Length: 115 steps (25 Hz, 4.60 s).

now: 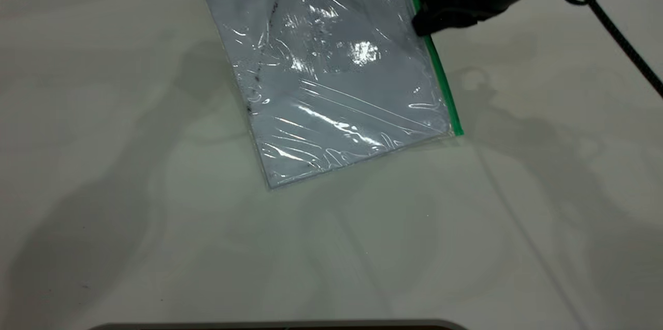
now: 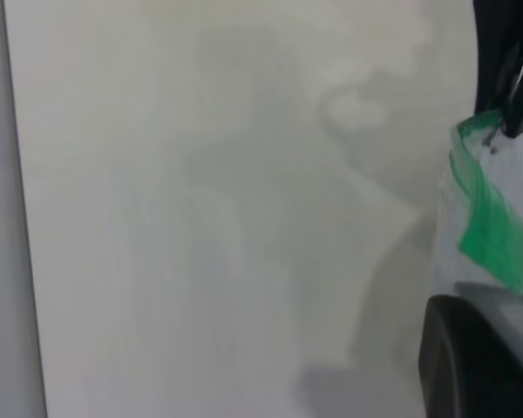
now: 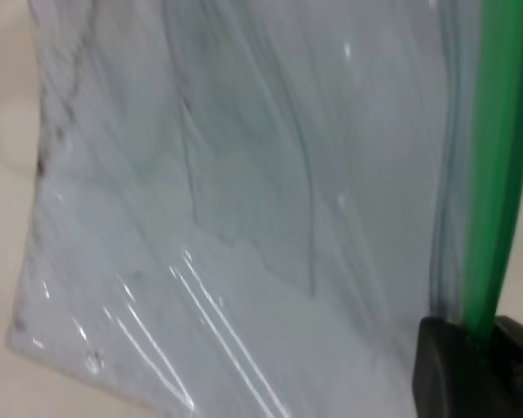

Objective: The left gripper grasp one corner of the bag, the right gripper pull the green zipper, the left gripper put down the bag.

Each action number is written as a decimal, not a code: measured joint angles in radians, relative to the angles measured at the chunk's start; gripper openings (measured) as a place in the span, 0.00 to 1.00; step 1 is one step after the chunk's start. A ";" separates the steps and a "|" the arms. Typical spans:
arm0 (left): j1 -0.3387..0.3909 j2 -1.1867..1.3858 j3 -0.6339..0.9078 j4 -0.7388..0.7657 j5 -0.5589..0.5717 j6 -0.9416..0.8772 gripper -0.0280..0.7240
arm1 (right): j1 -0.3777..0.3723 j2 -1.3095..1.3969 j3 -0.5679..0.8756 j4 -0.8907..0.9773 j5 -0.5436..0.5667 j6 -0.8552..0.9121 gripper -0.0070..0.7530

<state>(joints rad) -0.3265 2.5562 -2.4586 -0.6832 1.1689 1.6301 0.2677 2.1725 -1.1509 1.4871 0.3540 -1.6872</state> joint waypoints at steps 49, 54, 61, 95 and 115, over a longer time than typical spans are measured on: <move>0.012 -0.003 -0.001 0.043 0.000 -0.047 0.11 | -0.002 0.097 0.000 -0.747 0.264 0.686 0.56; -0.017 0.033 -0.006 0.102 0.000 -0.144 0.11 | -0.002 0.097 0.000 -0.747 0.218 0.704 0.76; -0.029 0.067 -0.006 0.125 0.000 -0.294 0.28 | -0.002 0.094 0.001 -0.747 0.158 0.718 0.78; -0.033 -0.515 -0.134 0.823 0.000 -1.416 0.81 | -0.131 -1.189 0.015 -0.971 0.479 1.060 0.78; -0.033 -1.339 0.774 0.849 0.000 -1.641 0.81 | -0.131 -1.706 0.279 -1.184 0.723 1.305 0.78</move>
<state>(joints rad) -0.3595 1.2168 -1.6849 0.1659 1.1689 -0.0108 0.1364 0.4667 -0.8719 0.3031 1.0772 -0.3819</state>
